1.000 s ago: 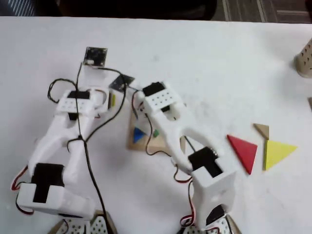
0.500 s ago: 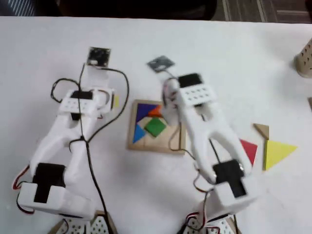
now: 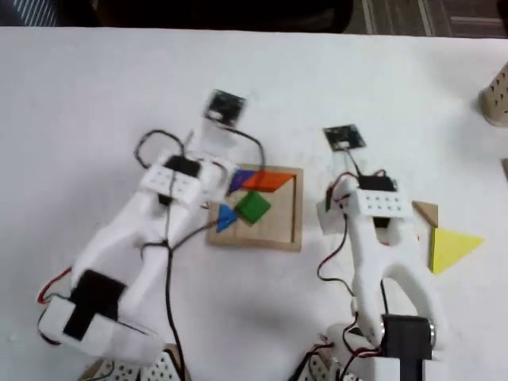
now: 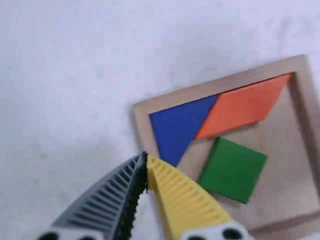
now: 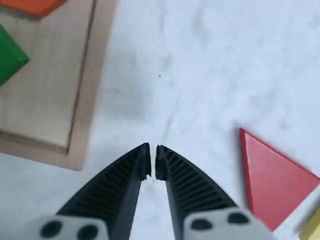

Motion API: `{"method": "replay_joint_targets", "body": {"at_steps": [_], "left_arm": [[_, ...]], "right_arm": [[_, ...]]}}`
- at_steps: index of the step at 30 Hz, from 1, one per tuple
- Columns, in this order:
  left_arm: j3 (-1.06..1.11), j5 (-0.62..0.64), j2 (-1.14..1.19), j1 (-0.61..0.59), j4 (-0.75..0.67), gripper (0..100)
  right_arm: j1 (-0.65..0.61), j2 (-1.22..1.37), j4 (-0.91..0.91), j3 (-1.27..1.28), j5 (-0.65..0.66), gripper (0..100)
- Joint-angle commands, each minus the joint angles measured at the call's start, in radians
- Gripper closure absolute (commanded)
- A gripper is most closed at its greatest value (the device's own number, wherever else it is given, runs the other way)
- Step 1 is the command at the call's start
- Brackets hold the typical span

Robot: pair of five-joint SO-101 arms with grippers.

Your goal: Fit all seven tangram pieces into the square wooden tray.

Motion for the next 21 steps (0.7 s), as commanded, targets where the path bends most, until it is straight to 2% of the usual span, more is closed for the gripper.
{"method": "replay_joint_targets", "body": {"at_steps": [1,4,7,11,16,21], "left_arm": [[0.048,0.002,-0.102,0.182,0.008,98],[0.109,0.002,-0.125,0.297,-0.029,98],[0.137,0.002,-0.125,0.355,-0.077,98],[0.129,0.002,-0.094,0.363,-0.098,98],[0.023,0.002,0.077,0.357,-0.101,98],[-0.121,0.002,0.199,0.321,0.003,98]], "right_arm": [[0.059,-0.041,-0.024,-0.006,-0.003,98.1],[0.07,-0.041,-0.024,-0.006,-0.006,98.1],[0.07,-0.039,-0.024,-0.006,-0.006,98.1],[0.071,-0.039,-0.024,-0.006,-0.006,98.1],[0.071,-0.039,-0.024,-0.006,-0.006,98.0],[0.071,-0.039,-0.022,-0.006,-0.005,98.0]]}}
